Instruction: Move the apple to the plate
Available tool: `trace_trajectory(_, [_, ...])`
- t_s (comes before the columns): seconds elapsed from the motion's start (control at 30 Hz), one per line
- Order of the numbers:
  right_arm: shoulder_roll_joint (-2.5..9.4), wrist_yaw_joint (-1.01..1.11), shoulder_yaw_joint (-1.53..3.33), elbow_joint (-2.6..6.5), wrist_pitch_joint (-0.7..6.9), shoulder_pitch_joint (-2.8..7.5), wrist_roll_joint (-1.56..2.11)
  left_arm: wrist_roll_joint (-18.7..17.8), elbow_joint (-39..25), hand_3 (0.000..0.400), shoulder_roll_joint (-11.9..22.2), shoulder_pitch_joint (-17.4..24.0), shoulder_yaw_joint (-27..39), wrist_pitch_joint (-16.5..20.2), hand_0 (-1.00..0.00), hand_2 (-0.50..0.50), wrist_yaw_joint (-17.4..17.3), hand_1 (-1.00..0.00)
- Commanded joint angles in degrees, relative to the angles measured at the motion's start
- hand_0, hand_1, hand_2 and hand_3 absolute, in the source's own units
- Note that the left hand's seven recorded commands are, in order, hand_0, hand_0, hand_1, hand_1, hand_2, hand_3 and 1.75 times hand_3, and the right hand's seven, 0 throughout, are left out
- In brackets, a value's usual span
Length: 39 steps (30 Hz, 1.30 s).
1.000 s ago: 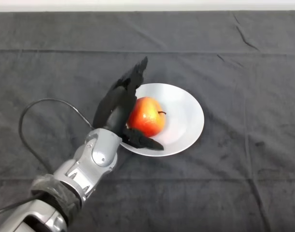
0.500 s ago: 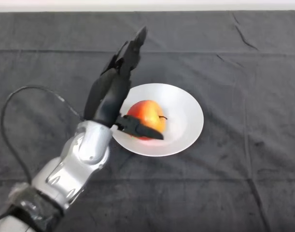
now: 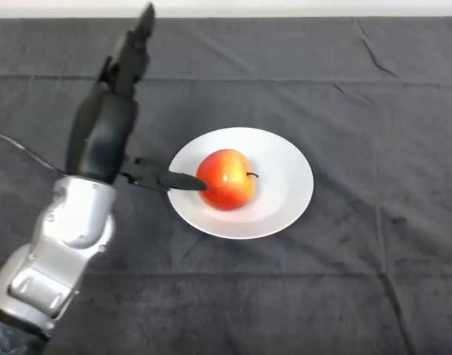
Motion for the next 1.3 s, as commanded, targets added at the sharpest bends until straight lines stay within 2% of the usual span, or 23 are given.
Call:
trace_trajectory(0.03, [0.44,-0.78,-0.6,-0.18,0.12,0.49,0.42,-0.76,-4.27,0.0,3.36,2.21,3.08,-0.17,0.0,0.0,-0.57,0.0])
trace_trajectory(0.47, [0.5,-0.9,-0.6,-0.36,0.14,0.55,0.45,-5.74,-8.42,0.0,6.91,8.06,16.5,-0.65,0.0,0.0,-2.04,0.0])
trace_trajectory(0.8, [0.51,-0.94,-0.6,-0.42,0.16,0.57,0.48,-8.66,-9.92,0.0,7.64,11.97,25.81,-1.64,0.0,0.0,-2.36,0.0])
trace_trajectory(1.3, [0.48,-0.94,-0.61,-0.38,0.2,0.55,0.51,-13.1,-6.24,0.0,8.36,15.03,38.05,-5.1,0.0,0.0,-4.34,0.0])
